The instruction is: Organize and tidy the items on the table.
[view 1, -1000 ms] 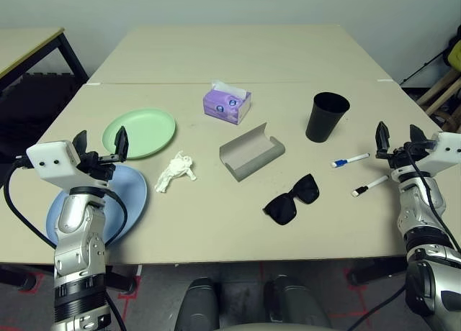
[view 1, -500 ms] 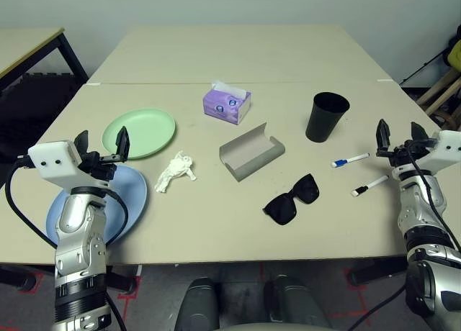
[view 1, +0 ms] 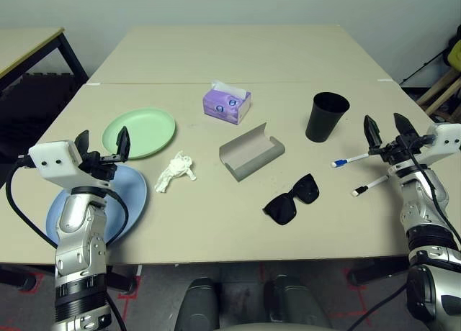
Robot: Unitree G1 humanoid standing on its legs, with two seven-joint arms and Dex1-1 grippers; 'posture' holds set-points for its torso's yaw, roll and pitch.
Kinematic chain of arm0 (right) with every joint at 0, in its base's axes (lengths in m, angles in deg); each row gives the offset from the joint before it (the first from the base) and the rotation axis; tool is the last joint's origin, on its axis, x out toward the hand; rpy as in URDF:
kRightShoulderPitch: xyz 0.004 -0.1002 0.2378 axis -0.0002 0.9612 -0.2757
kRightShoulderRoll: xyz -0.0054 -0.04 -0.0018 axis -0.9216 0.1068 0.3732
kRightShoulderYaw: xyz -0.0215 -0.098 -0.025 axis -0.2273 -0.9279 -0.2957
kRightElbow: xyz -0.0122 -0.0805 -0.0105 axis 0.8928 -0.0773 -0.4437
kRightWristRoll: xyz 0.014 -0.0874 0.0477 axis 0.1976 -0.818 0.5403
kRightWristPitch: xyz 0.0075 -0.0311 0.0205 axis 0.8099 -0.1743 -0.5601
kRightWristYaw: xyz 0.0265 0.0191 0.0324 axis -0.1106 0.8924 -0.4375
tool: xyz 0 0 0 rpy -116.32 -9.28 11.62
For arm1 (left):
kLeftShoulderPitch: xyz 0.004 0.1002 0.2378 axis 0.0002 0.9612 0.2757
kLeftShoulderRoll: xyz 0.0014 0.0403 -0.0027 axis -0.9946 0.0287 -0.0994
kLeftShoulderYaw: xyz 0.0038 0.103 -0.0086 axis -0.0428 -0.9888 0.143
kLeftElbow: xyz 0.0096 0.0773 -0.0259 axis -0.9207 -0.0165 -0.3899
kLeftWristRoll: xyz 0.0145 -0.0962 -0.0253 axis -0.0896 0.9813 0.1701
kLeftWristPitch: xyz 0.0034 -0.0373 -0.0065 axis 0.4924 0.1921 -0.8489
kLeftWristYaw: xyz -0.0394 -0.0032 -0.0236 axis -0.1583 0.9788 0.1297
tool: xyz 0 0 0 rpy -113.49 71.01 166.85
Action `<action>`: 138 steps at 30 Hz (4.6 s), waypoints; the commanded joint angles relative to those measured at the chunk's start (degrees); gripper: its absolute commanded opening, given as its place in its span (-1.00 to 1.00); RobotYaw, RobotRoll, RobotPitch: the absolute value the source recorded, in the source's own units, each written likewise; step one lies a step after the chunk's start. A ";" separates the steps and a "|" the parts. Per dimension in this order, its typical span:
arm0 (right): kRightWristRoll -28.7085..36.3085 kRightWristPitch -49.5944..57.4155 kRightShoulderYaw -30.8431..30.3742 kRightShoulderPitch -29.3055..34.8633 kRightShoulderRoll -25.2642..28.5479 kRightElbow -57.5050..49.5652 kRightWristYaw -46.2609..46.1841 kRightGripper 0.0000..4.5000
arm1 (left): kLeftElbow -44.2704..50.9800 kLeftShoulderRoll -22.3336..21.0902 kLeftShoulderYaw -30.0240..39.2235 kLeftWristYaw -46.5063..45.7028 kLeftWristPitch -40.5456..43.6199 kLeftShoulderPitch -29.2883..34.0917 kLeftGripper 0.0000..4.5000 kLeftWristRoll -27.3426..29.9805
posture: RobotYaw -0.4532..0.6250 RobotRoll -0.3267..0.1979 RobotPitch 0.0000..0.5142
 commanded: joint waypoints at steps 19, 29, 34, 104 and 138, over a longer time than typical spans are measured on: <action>6.78 11.28 -8.22 10.12 1.72 -17.44 31.09 0.99 | -0.64 -1.00 -0.19 0.40 0.11 -0.73 1.00 -0.20 | 0.11 0.25 -0.97; 6.56 10.11 -10.25 12.35 4.14 -20.73 40.75 0.99 | -0.91 -0.94 -0.48 0.55 -0.01 -1.16 1.00 -0.22 | 0.11 0.25 -0.99; 6.71 9.38 -11.19 12.62 5.14 -20.45 44.21 0.99 | -0.87 -0.92 -0.57 0.60 -0.01 -1.29 1.00 -0.28 | 0.11 0.25 -0.99; 8.90 2.72 -9.72 15.49 1.77 -16.80 45.33 0.99 | 13.79 -36.50 1.86 32.24 38.25 14.29 1.00 13.69 | 0.15 0.25 -0.88; 7.87 0.32 -9.85 16.35 2.35 -15.26 45.41 1.00 | -5.03 -31.76 3.43 18.48 57.32 12.66 0.92 5.44 | 0.13 0.25 -0.78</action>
